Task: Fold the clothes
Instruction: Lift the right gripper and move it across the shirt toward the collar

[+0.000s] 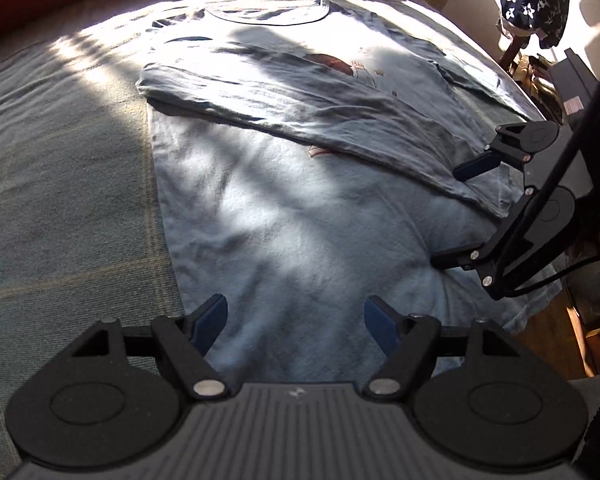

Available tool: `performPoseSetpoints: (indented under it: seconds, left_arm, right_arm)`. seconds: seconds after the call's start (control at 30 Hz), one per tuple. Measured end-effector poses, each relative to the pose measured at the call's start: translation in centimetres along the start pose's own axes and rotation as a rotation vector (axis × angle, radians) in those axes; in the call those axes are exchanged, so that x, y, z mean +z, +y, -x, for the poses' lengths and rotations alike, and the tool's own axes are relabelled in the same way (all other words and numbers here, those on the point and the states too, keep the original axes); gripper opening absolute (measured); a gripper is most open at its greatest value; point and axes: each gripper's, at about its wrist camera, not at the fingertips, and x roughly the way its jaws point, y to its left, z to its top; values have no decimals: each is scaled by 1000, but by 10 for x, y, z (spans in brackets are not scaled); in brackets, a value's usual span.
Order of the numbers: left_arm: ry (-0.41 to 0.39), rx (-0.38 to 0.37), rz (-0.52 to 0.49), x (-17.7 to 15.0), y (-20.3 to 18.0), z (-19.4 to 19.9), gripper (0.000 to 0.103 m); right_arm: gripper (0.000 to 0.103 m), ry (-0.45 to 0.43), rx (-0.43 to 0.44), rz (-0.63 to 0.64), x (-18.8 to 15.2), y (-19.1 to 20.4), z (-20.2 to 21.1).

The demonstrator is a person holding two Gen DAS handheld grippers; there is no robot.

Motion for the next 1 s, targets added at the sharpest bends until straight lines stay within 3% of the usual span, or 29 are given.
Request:
performPoseSetpoints:
  seconds: [0.13, 0.3, 0.43, 0.53, 0.6, 0.7, 0.87, 0.93, 1.0]
  left_arm:
    - [5, -23, -9, 3, -1, -14, 75]
    - [28, -15, 20, -6, 3, -20, 75]
    - [42, -15, 30, -3, 4, -22, 76]
    - [44, -7, 53, -1, 4, -23, 76]
    - [39, 13, 62, 0, 2, -23, 77]
    - [28, 51, 101, 7, -1, -21, 77]
    - [-3, 107, 184, 20, -6, -12, 77]
    - [-14, 126, 217, 22, -8, -9, 77]
    - [-19, 134, 262, 23, -9, -10, 77]
  right_arm:
    - [103, 26, 23, -7, 11, -7, 12]
    - [103, -97, 0, -64, 34, -34, 33]
    - [103, -186, -48, -125, 55, -69, 26]
    - [103, -200, -45, -171, 64, -95, 11]
    - [103, -218, -52, -190, 66, -109, 4]
    - [103, -178, -3, -282, 46, -126, -12]
    - [103, -153, 14, -278, 13, -129, 2]
    - [103, -135, 50, -275, 17, -133, 8]
    - [103, -192, 75, -261, 28, -137, 18]
